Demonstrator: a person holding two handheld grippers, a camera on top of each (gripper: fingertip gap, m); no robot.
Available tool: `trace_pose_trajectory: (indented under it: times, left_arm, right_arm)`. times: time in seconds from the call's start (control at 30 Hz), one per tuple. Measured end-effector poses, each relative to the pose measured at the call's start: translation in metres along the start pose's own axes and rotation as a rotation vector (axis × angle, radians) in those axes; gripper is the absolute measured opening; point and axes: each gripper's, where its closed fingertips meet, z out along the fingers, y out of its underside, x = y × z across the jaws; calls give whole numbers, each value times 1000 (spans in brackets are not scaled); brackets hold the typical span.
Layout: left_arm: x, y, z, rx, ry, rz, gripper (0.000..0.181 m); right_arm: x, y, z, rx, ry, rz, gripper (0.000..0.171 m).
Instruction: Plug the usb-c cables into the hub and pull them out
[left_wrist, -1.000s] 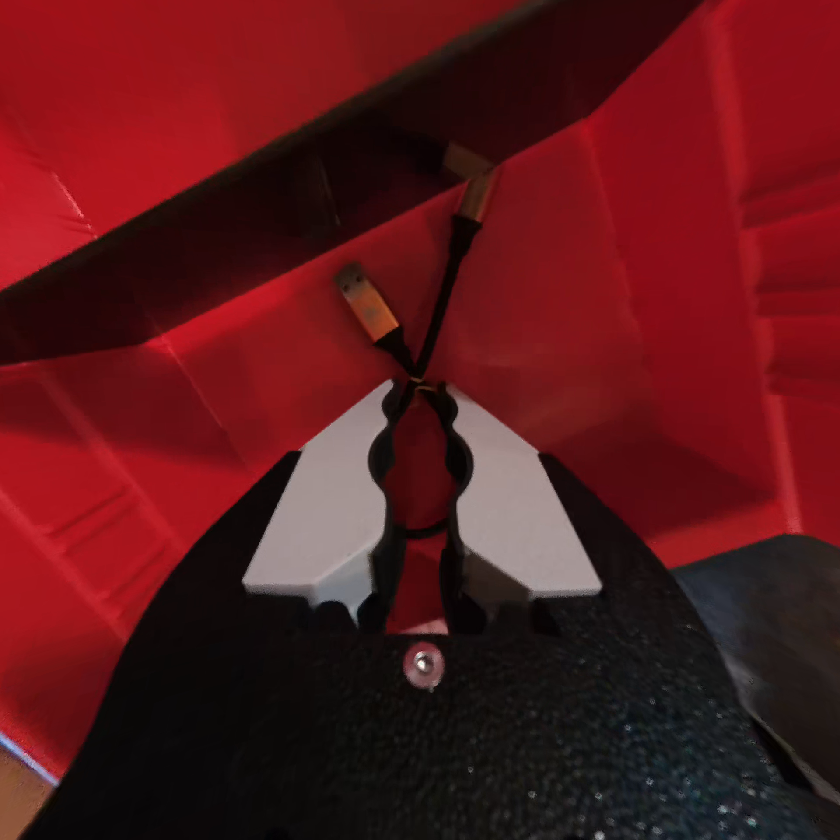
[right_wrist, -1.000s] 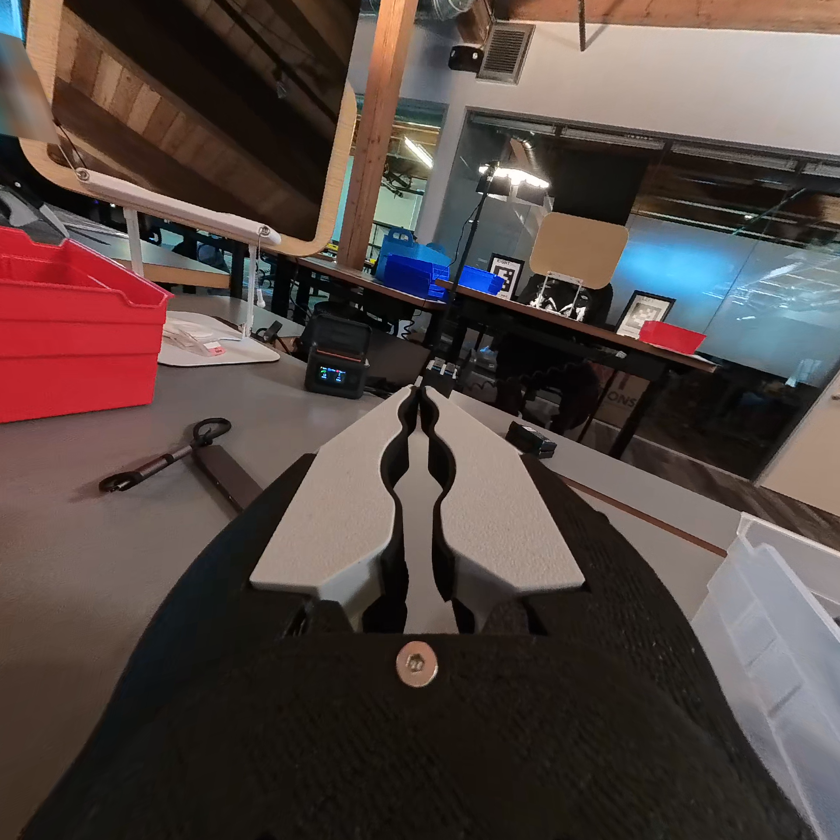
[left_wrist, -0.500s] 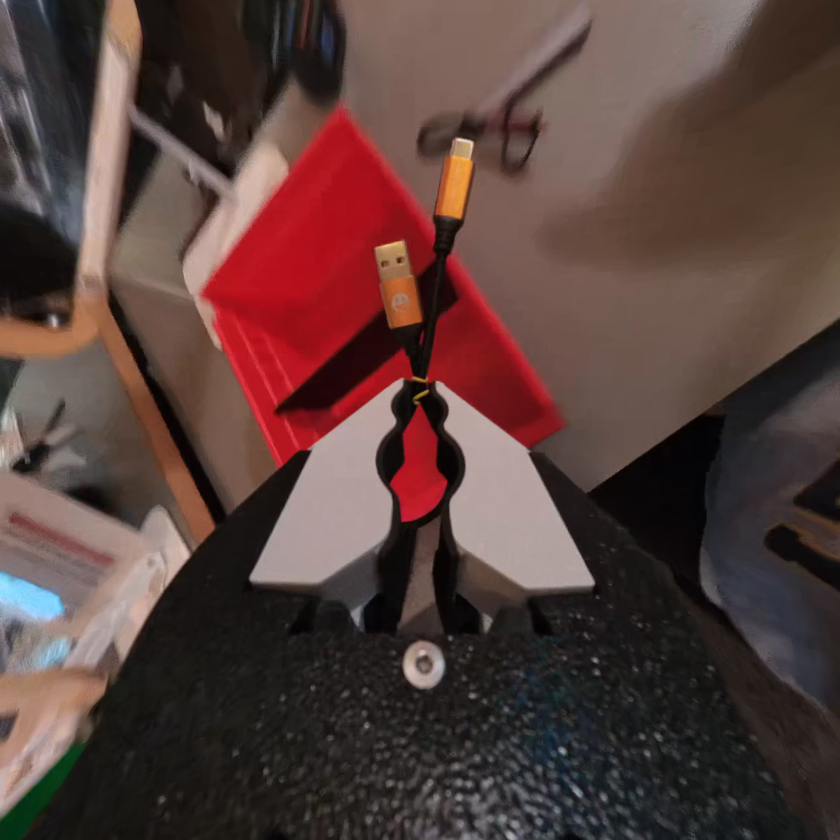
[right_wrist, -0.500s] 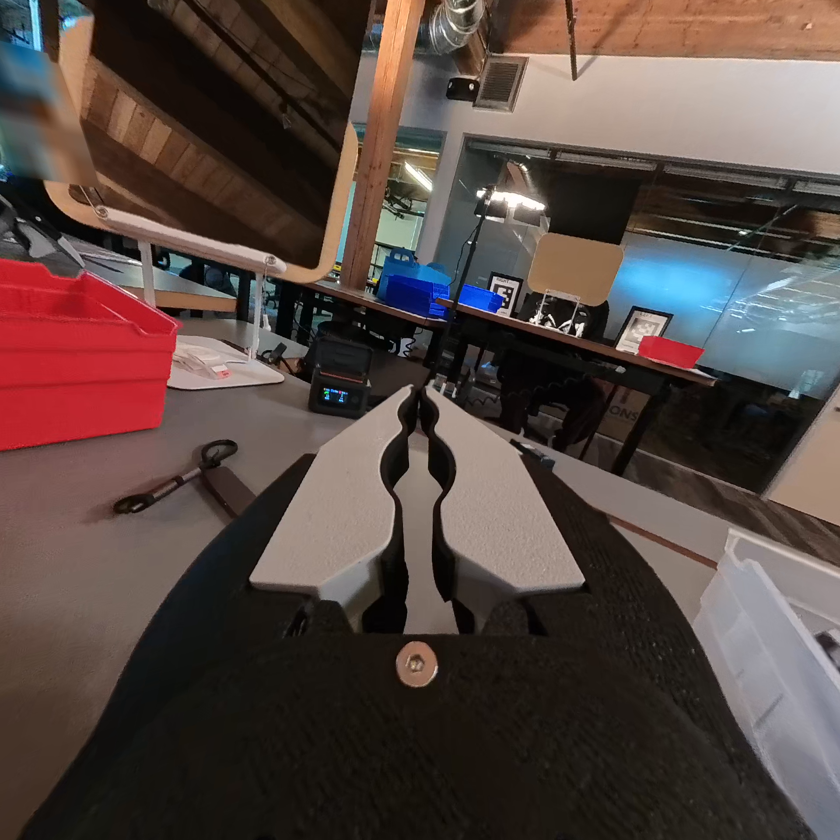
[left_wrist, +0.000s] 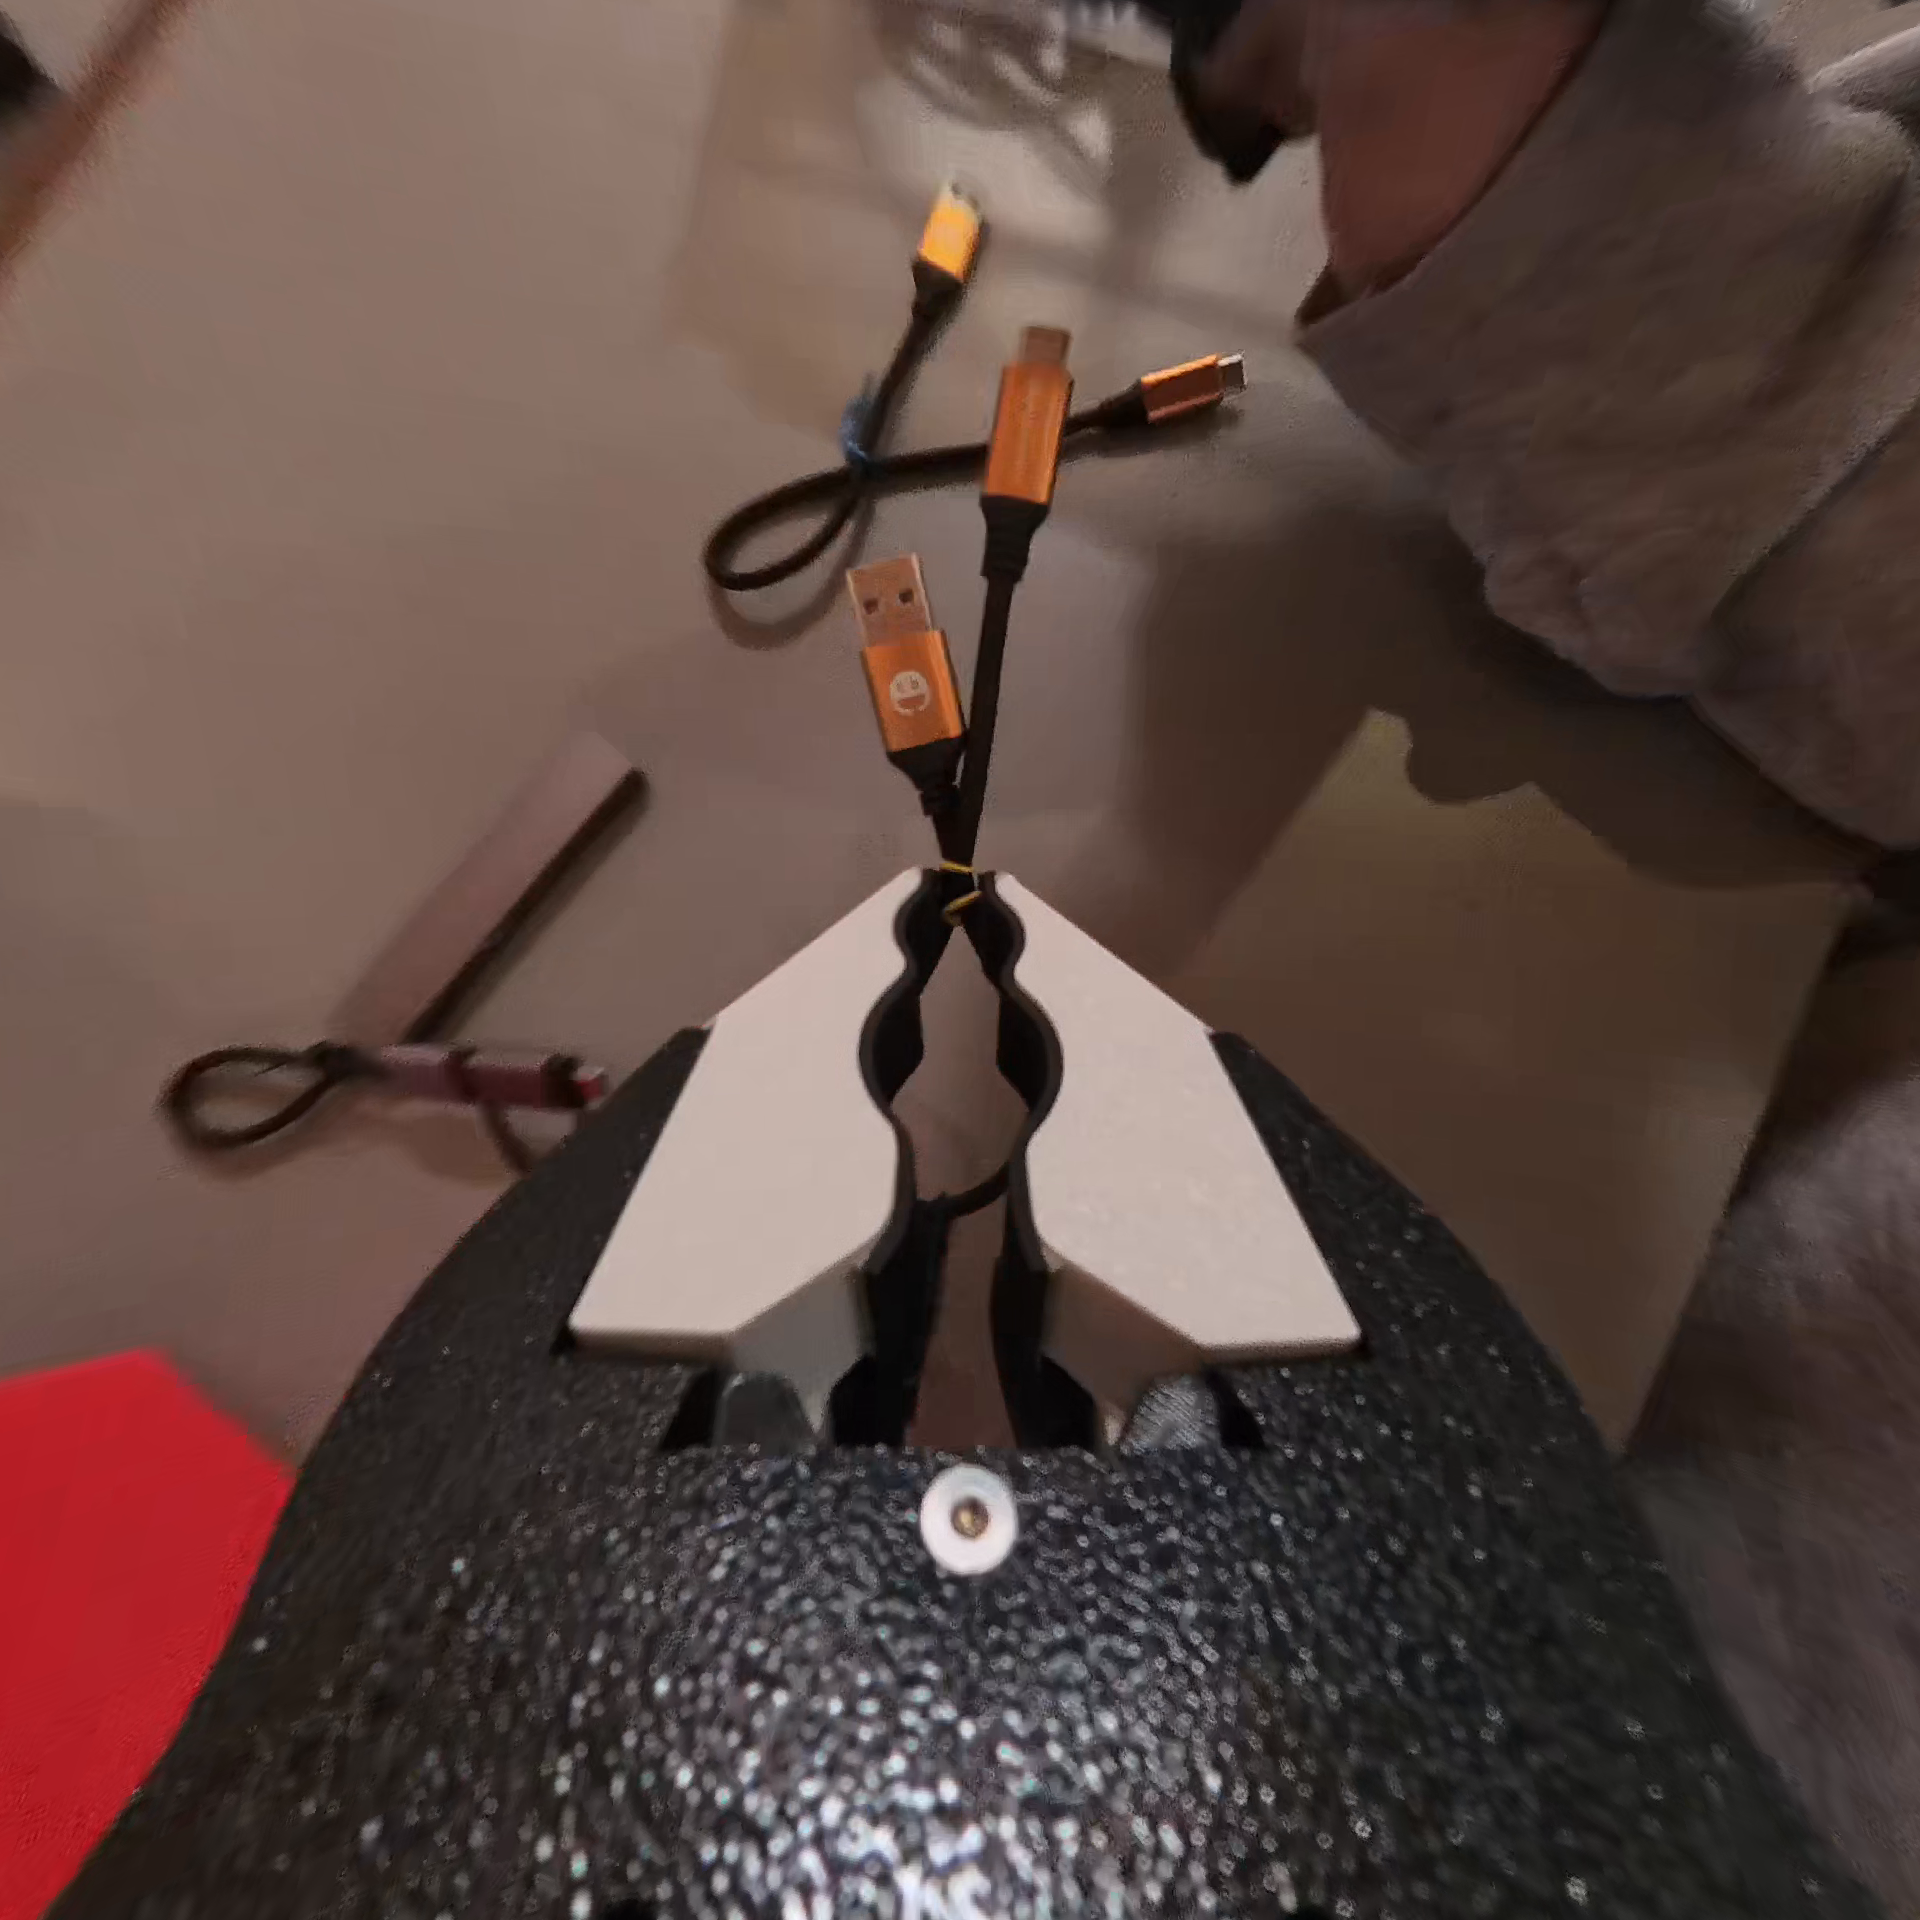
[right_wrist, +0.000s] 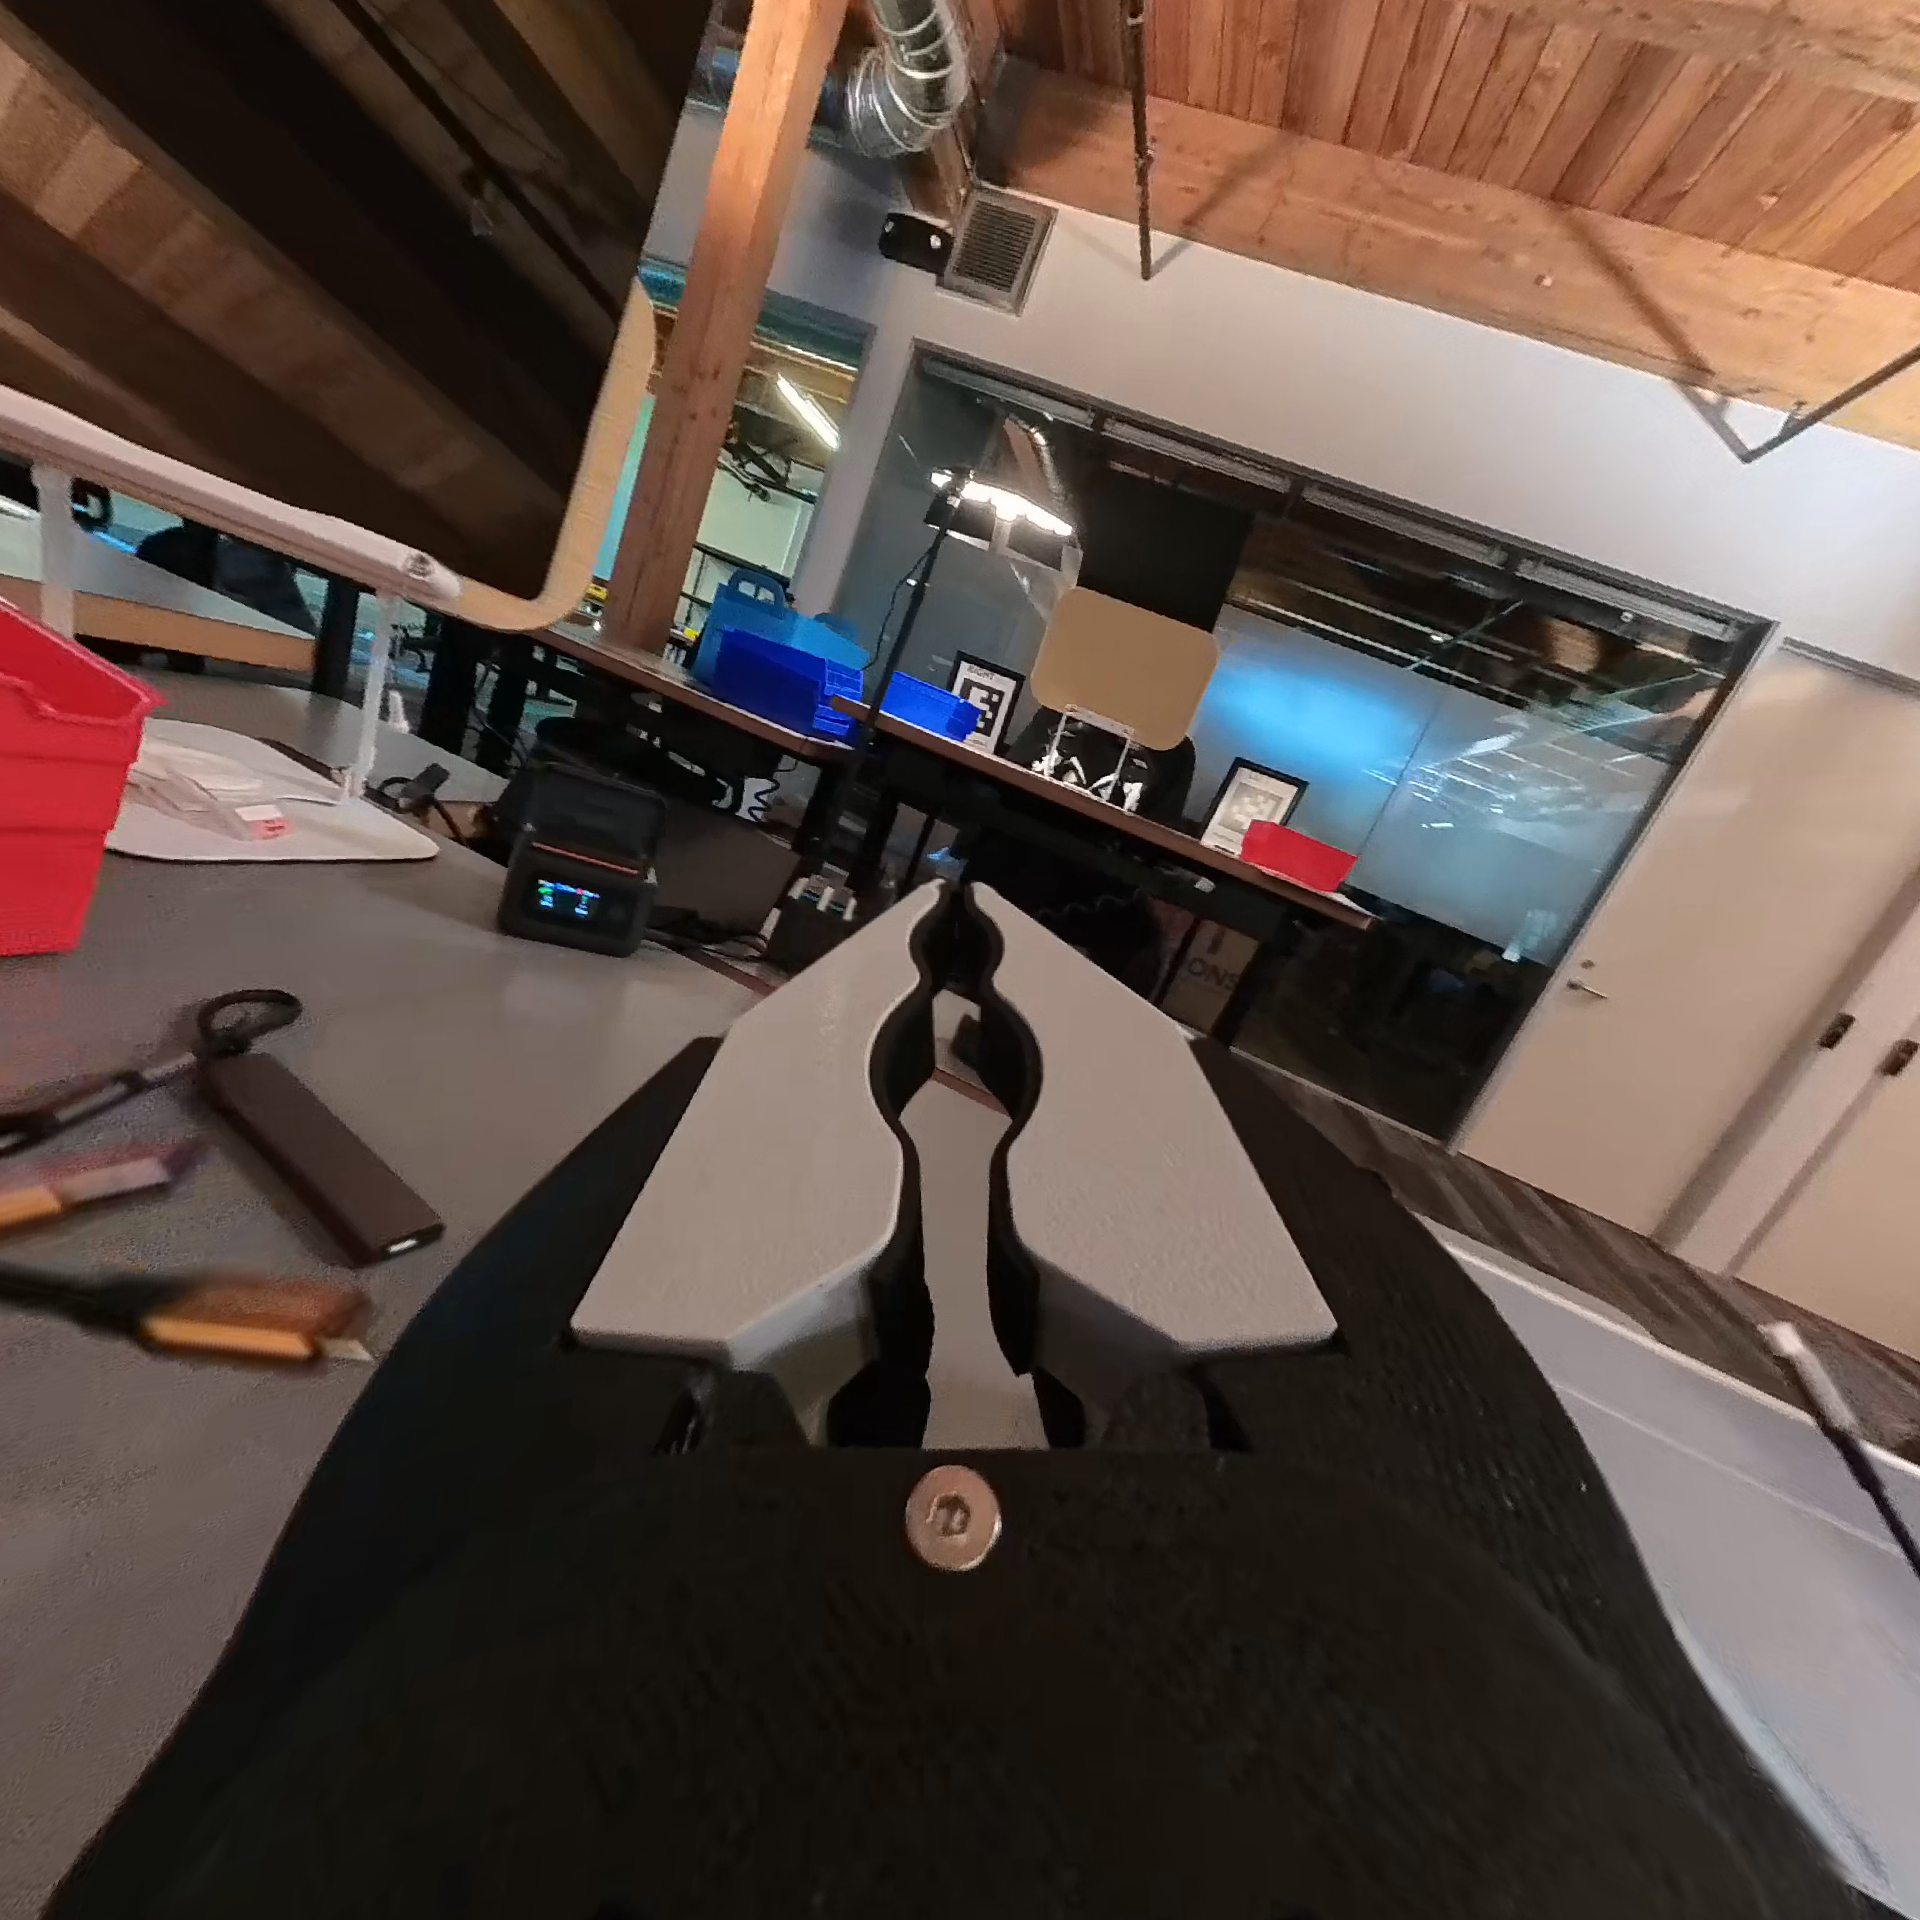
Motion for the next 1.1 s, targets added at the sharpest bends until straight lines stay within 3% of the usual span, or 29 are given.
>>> trace_pose_trajectory:
  times: [0.03, 0.1, 0.27, 0.33, 0.5, 0.63, 0.87, 0.93, 1.1]
  left_arm:
    - [3, 0, 13, -17, 44, -20, 5]
    - [19, -4, 33, -41, 167, -69, 6]
    - [26, -14, 57, -38, 217, -91, 8]
    - [23, -20, 55, 18, 229, -127, 18]
    - [-29, -25, 13, 317, -63, -63, 25]
    - [-70, 4, -13, 383, -323, 9, 30]
    - [-85, 16, -24, 451, -435, 28, 33]
    - [-86, 18, -22, 439, -432, 32, 36]
    - [-94, 26, -13, 387, -401, -9, 62]
  right_arm:
    - [2, 1, -1, -8, 5, -30, 0]
    - [3, 4, -1, -26, 12, -85, 0]
    - [-5, 9, 1, -44, -39, -84, 0]
    - [-15, 14, 2, -59, -104, -76, 2]
    - [-77, 43, 4, -190, -445, -131, 22]
    - [-136, 70, 6, -387, -782, 1, 40]
    - [-181, 117, 16, -692, -1069, 3, 43]
    - [-184, 119, 21, -715, -1092, 15, 35]
    - [-184, 121, 22, -779, -1144, -38, 20]
